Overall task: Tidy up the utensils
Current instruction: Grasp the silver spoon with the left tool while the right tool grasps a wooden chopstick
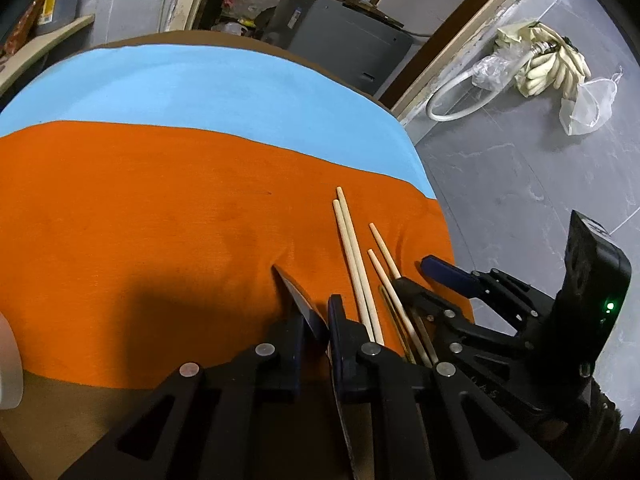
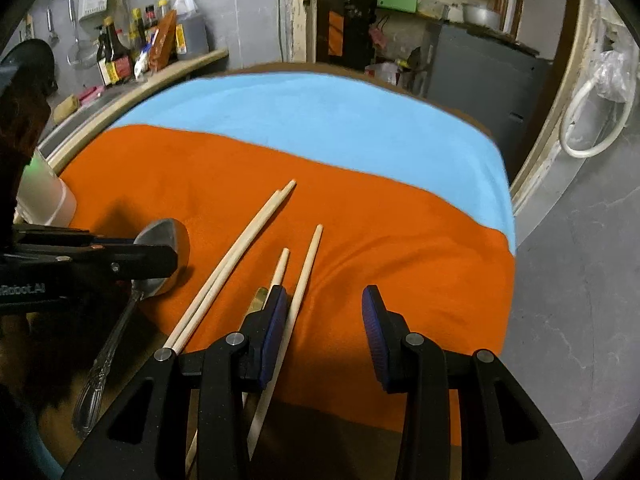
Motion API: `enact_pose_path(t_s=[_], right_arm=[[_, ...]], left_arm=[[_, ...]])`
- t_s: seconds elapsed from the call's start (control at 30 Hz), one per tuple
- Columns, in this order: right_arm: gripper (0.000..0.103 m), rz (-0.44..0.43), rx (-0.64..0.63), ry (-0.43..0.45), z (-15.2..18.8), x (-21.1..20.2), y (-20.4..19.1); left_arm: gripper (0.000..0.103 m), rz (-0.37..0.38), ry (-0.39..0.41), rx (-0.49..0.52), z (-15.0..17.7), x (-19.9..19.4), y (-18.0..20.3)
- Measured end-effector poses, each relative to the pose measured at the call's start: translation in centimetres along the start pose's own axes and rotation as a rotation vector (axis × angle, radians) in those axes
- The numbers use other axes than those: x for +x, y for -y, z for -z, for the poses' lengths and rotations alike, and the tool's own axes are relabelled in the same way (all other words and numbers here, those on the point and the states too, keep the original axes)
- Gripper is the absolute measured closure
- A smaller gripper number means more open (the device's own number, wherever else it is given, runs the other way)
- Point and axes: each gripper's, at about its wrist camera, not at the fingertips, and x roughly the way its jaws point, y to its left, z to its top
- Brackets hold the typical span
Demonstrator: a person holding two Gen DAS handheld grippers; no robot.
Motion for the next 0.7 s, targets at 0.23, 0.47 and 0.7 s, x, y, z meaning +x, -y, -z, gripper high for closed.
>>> enact_pose_path(t_s=[0.23,0.47,0.7], right_arm=[[0.07,-0.022,0.057,-0.043,-1.1,1.2,0.7],[0.096,-0.065,0.14,-0.087,-1.8,1.9,1.1],[0.099,-0.098,0.206,-0.057,-0.8,0.3,1.2]], left_arm=[[0.09,-0.011,-0.058,0.004,-0.9,0.9,0.0],[0.093,-0.022,-0.043,0.01,-0.7,0.2,0.3],[0.097,0.002,0.028,0.02,0.1,-3.1,0.0]])
